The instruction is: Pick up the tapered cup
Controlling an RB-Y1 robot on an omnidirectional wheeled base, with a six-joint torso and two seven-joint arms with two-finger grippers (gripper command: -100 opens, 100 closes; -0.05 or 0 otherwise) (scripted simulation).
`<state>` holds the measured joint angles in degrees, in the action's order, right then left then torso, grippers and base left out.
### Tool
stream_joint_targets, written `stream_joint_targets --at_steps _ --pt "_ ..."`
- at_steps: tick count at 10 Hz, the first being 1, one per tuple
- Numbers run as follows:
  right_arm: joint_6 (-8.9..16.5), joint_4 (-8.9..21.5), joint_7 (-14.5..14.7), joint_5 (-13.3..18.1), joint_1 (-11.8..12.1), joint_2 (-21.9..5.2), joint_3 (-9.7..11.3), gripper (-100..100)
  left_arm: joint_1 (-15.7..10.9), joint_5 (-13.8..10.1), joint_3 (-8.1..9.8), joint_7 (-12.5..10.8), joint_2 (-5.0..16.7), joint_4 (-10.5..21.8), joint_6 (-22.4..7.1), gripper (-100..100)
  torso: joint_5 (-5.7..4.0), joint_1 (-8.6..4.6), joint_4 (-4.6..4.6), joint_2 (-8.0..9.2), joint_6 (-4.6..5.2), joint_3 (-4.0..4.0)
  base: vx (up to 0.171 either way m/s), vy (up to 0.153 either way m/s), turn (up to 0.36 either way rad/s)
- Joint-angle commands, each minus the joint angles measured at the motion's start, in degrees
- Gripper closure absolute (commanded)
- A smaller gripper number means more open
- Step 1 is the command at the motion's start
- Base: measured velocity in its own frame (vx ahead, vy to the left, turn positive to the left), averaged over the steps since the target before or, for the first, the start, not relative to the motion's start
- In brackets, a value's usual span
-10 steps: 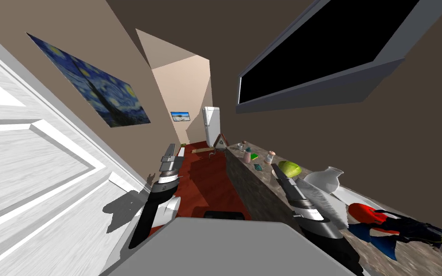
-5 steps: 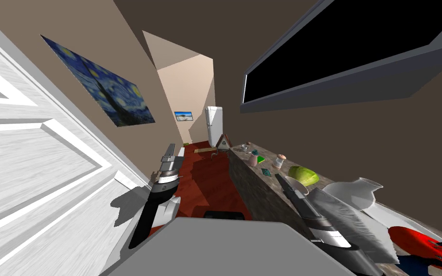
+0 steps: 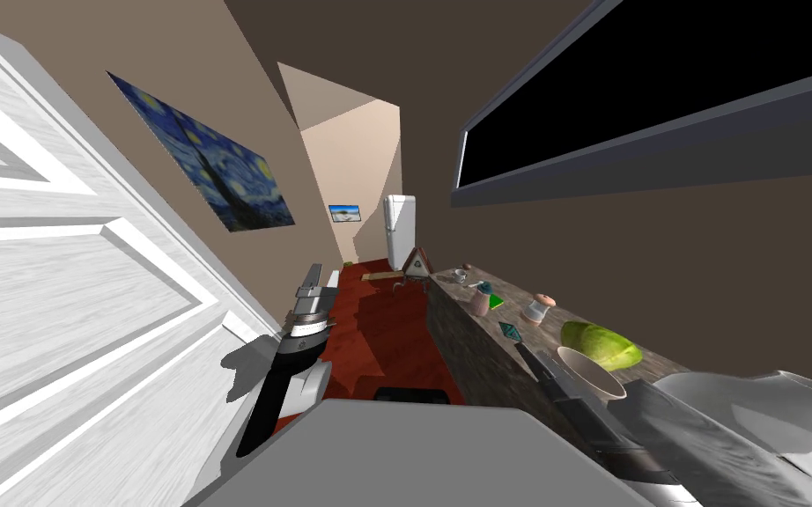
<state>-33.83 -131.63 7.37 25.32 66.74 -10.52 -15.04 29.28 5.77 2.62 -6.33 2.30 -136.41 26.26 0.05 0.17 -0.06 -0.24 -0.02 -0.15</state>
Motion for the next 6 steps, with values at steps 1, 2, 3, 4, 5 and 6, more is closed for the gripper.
stream_joint_targets --at_steps 1,2,3,4,5,6 --pt "0.25 0.02 0.09 0.85 2.38 -0.38 -0.77 -100 0.00 0.00 0.00 0.00 0.00 0.00 0.00 0 0.00 0.00 0.00 0.00 0.00 0.00 0.067 0.033 0.043" --pt "-0.06 0.27 0.62 2.63 4.71 -0.42 -1.97 -100 0.00 0.00 0.00 0.00 0.00 0.00 0.00 0 0.00 -0.01 0.01 0.05 0.02 0.02 0.084 0.032 0.115" --pt "-0.06 0.27 0.62 2.63 5.74 -0.42 -1.97 -100 0.00 0.00 0.00 0.00 0.00 0.00 0.00 0 -0.01 -0.03 0.00 0.01 0.00 0.01 0.080 0.023 0.057" --pt "-0.39 0.50 1.18 4.42 7.99 -0.40 -3.17 -100 0.00 0.00 0.00 0.00 0.00 0.00 0.00 0 -0.01 -0.05 0.00 0.02 0.02 0.00 0.084 0.019 0.120" --pt "-0.39 0.50 1.18 4.42 9.09 -0.40 -3.17 -100 0.00 0.00 0.00 0.00 0.00 0.00 0.00 0 -0.01 -0.07 0.00 0.00 0.00 0.00 0.068 0.015 0.062" --pt "-0.72 0.73 1.77 6.20 11.09 -0.33 -4.36 -100 0.00 0.00 0.01 0.00 0.00 0.00 0.00 0 -0.02 -0.08 0.01 0.05 0.02 0.02 0.081 0.029 0.131"
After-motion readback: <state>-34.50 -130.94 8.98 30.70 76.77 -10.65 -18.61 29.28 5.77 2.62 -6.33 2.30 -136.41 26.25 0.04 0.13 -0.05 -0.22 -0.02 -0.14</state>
